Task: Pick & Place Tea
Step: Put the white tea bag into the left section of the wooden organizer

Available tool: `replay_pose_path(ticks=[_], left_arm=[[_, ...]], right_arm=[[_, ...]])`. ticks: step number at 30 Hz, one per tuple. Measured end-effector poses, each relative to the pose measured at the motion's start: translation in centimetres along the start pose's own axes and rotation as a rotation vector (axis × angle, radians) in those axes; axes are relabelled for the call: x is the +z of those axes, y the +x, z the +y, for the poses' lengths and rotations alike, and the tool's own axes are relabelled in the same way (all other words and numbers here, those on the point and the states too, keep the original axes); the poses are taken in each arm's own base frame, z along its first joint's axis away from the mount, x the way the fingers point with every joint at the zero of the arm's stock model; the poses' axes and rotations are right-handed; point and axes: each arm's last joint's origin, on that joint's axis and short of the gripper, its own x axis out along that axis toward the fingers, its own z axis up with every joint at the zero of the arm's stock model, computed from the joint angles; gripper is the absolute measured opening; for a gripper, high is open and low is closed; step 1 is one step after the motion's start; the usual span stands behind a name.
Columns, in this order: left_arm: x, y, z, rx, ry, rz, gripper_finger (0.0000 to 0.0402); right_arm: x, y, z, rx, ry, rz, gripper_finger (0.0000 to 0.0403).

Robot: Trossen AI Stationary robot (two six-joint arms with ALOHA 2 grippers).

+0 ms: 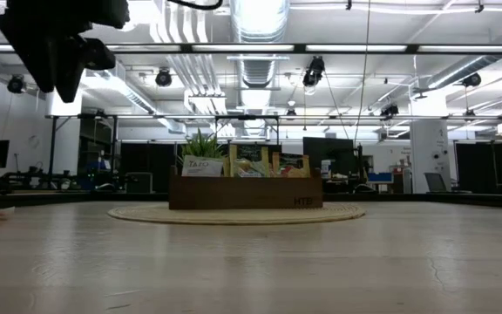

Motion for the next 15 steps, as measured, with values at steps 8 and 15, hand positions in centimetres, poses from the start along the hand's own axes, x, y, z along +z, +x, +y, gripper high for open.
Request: replay_pose_path(ticks=[8, 15], left_arm=[[-1.2, 2.0, 0.2, -0.011, 0.263, 0.083, 0.0142], [-2.3, 5.0, 0.5, -0.015, 0.393, 0.113, 0.0142]], right_arm=[[-0.3, -0.3, 1.2, 0.029, 0.008, 0.004, 0.0063], [-0.9, -0.9, 3.1, 0.073, 0.031, 0.006, 0.0063]])
